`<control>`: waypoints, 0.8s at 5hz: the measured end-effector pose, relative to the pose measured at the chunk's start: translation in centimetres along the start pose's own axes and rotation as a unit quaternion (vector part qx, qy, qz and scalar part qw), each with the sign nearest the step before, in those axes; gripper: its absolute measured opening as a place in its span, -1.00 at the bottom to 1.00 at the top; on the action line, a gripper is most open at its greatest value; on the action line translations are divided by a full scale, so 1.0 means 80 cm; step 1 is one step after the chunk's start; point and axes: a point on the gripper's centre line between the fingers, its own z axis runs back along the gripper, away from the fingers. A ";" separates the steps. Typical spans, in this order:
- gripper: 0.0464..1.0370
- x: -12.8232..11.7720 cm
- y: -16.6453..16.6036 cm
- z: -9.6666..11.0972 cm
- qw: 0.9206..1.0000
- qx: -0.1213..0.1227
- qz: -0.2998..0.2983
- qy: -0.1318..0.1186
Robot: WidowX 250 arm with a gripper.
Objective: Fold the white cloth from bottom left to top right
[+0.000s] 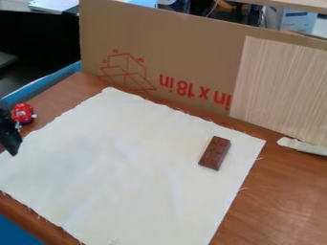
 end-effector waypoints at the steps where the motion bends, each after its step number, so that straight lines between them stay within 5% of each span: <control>1: 0.93 -0.004 0.000 -0.006 1.000 -0.005 0.003 0.012; 2: 0.93 0.001 0.009 -0.010 0.999 -0.020 0.015 0.032; 4: 0.93 0.003 0.014 -0.013 0.999 -0.024 0.011 0.023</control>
